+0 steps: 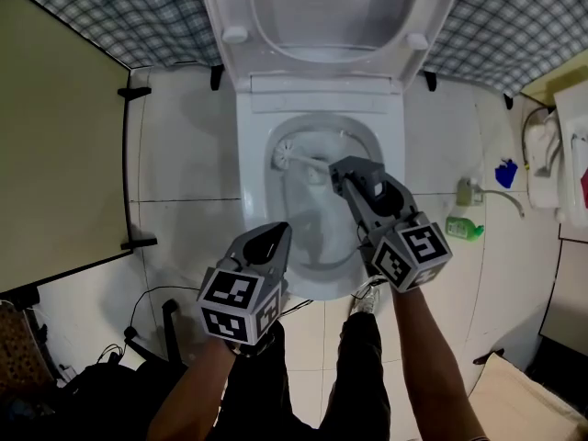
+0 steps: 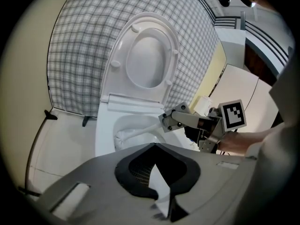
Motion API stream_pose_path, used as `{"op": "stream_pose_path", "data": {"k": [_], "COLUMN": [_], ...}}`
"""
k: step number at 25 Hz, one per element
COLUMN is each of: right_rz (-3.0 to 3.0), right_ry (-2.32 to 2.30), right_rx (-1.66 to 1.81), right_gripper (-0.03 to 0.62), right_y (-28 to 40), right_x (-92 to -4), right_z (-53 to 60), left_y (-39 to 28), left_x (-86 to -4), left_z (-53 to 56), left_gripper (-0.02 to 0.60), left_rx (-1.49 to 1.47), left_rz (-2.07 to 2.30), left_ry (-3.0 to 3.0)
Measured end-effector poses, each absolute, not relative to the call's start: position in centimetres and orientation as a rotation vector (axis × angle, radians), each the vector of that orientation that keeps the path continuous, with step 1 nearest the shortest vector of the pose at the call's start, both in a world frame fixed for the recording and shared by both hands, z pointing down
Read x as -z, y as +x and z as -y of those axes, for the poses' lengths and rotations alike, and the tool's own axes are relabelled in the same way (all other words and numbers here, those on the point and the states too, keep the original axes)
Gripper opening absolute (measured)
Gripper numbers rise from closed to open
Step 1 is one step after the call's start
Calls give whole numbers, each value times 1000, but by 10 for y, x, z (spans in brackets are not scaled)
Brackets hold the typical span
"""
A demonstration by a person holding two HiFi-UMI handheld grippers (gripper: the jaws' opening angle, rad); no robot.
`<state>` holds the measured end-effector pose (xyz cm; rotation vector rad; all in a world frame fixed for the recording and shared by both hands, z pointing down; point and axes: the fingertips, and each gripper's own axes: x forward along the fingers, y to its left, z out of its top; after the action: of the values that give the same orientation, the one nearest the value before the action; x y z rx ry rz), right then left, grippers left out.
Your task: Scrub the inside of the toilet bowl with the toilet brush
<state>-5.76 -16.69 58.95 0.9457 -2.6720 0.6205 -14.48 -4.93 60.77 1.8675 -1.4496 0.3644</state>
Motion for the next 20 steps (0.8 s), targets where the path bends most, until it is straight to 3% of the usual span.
{"op": "stream_pose_path", "data": {"k": [20], "right_rz": [2378], "right_ry": [1277], "right_rx": [-356], "right_gripper": [195], "right_y": [21], "right_x": [-563], "right_z": [181], "left_y": [-112], "left_x": [-597], "left_z": [48], "left_gripper": [11], "left_rx": [-340], "left_rz": [1403], "left_ry": [1910]}}
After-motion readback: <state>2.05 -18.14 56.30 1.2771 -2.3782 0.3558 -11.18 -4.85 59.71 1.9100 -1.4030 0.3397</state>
